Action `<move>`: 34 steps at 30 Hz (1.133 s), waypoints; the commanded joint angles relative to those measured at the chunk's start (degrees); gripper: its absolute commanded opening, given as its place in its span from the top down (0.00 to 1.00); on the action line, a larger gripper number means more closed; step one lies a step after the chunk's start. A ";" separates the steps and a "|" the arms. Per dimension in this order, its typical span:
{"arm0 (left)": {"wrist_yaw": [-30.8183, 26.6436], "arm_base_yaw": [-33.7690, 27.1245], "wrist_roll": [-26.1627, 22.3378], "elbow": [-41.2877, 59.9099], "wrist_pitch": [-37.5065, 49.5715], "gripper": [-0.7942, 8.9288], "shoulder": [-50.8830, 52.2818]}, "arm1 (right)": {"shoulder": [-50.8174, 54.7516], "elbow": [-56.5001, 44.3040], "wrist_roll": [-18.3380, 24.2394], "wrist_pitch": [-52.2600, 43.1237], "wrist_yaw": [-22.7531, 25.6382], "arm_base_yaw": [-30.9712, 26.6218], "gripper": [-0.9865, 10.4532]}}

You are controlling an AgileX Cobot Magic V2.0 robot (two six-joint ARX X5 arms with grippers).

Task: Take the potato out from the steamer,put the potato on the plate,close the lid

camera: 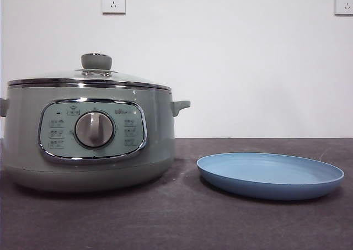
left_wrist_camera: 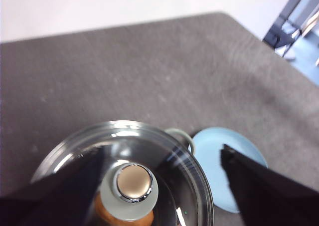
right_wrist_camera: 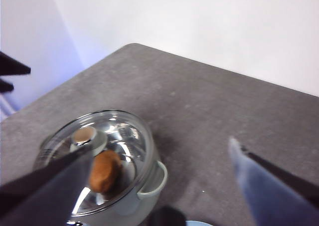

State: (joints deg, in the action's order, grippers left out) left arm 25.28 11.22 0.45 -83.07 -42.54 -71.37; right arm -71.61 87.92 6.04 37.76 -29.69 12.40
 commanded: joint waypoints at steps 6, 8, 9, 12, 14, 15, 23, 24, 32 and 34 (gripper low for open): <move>-11.78 5.66 -1.22 -0.28 -3.26 0.44 -8.20 | -0.07 0.31 0.44 0.46 1.73 0.15 0.42; -13.42 6.58 -2.23 -0.28 -4.33 0.44 -10.27 | -0.07 0.31 0.44 0.52 1.73 0.15 0.42; -13.84 7.02 -2.23 -0.28 -4.61 0.44 -11.61 | -0.07 0.31 0.44 0.52 1.73 0.15 0.42; -13.97 8.02 -2.23 -0.28 -4.87 0.44 -14.43 | -0.07 0.31 0.44 0.52 1.73 0.15 0.42; -14.95 8.70 -2.23 -0.28 -4.90 0.44 -16.13 | -0.07 0.31 0.44 0.55 1.73 0.15 0.42; -15.39 9.05 -2.23 -0.28 -4.94 0.44 -16.94 | -0.07 0.31 0.44 0.57 1.73 0.15 0.42; -19.61 10.88 -2.23 -0.28 -5.07 0.46 -19.76 | -0.07 0.31 0.44 1.90 1.73 0.15 0.42; -20.39 10.99 -2.23 -0.28 -5.09 0.54 -19.76 | -0.07 0.31 0.44 1.88 1.75 0.15 0.42; -20.70 11.19 -3.56 -0.28 -5.68 0.93 -19.74 | -0.07 0.31 0.44 1.90 1.75 0.15 0.42; -20.70 11.19 -3.56 -0.28 -5.73 0.93 -19.74 | -0.07 0.31 0.44 1.90 1.73 0.15 0.42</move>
State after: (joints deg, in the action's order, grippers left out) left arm 4.23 22.35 -3.03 -83.66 -47.57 -90.56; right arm -71.61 87.96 6.07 39.86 -28.01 12.40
